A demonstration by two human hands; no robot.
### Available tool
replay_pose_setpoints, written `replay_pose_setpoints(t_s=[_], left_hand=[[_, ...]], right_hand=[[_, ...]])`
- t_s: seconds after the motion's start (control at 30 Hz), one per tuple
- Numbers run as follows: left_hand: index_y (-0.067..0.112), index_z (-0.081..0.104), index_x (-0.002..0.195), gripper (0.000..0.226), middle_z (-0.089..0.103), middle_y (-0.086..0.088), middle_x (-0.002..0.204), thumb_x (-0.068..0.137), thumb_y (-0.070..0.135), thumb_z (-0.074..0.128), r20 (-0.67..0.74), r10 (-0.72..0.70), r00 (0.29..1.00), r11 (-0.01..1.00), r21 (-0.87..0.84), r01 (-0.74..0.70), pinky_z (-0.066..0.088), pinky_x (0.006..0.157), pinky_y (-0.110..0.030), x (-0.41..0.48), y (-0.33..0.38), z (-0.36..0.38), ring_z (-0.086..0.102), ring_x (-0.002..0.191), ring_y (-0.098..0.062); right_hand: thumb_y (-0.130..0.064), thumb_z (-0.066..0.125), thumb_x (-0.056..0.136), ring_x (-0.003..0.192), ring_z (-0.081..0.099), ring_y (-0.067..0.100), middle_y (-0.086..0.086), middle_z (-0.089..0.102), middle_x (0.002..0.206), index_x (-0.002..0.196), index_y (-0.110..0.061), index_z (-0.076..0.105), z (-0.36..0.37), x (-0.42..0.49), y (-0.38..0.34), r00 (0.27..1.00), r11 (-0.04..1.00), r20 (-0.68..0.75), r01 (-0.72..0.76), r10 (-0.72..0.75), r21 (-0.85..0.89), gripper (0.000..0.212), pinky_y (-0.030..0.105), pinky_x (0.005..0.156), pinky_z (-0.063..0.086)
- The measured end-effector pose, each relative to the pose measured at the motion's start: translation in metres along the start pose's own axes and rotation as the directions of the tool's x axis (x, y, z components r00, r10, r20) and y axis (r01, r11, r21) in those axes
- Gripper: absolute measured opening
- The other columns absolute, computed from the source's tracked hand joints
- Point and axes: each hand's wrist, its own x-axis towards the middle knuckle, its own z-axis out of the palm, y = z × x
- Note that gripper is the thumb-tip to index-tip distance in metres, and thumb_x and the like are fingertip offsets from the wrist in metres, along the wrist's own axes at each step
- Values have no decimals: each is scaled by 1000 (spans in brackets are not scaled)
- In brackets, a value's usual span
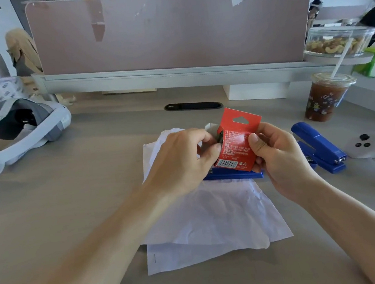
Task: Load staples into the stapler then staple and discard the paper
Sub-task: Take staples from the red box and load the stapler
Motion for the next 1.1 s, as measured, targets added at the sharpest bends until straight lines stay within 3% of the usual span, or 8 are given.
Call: replay_pose_setpoints(t_s=[0.07,0.2,0.4,0.57,0.77,0.87,0.97,1.1], left_hand=[[27,69,81,26,72,9,80,88,43,50,0,-5,1000,998,70,5,50,74,-35,1,-2,1,65,82,-13],[22,68,80,20,73,7,80,91,30,54,39,-55,998,996,-72,57,53,71,-37,4,-3,-8,65,79,-16],[17,64,87,17,65,10,77,97,27,54,30,-171,985,985,-17,172,50,58,-27,22,-20,-33,62,67,-4],[12,60,87,17,71,-10,81,100,18,50,118,-373,920,905,-171,389,62,63,-43,19,-61,-47,74,66,-21],[11,59,82,19,71,-10,73,99,11,50,96,-507,857,817,-263,513,61,65,-53,7,-99,-49,73,58,-30],[13,63,79,15,72,-6,70,93,15,60,110,-483,868,856,-147,495,61,69,-48,2,-108,-50,73,63,-28],[17,70,90,11,73,-1,80,84,26,69,145,-450,881,893,91,441,55,71,-33,1,-108,-51,68,75,-19],[16,74,81,15,72,-3,79,84,19,60,125,-433,893,892,202,404,48,64,-32,1,-111,-52,64,79,-23]], right_hand=[[-19,49,98,69,67,12,-4,72,79,104,-22,63,2,-1,-1,1000,999,-2,15,-15,-37,15,24,57,54],[-20,50,98,58,56,16,9,66,78,103,-21,64,9,4,-9,1000,996,28,5,-2,-94,14,26,50,50],[-18,52,99,55,49,14,7,60,79,111,-13,65,30,52,-19,980,976,79,-170,182,-136,18,28,52,48],[-23,51,100,80,59,23,12,67,96,105,-15,64,65,84,-15,922,935,208,-283,327,-216,17,41,83,56],[-25,51,99,83,60,23,14,67,102,110,-8,62,104,102,-1,870,889,291,-288,399,-356,23,33,76,56],[-26,51,100,74,56,17,11,66,95,111,-5,61,117,105,5,842,855,314,-284,439,-433,25,27,64,53],[-27,51,99,78,58,20,15,69,102,110,-7,60,125,107,13,815,825,322,-298,482,-480,25,27,65,51],[-27,52,99,77,65,18,11,70,98,111,-5,60,129,111,18,821,824,328,-270,467,-497,26,30,72,56]])
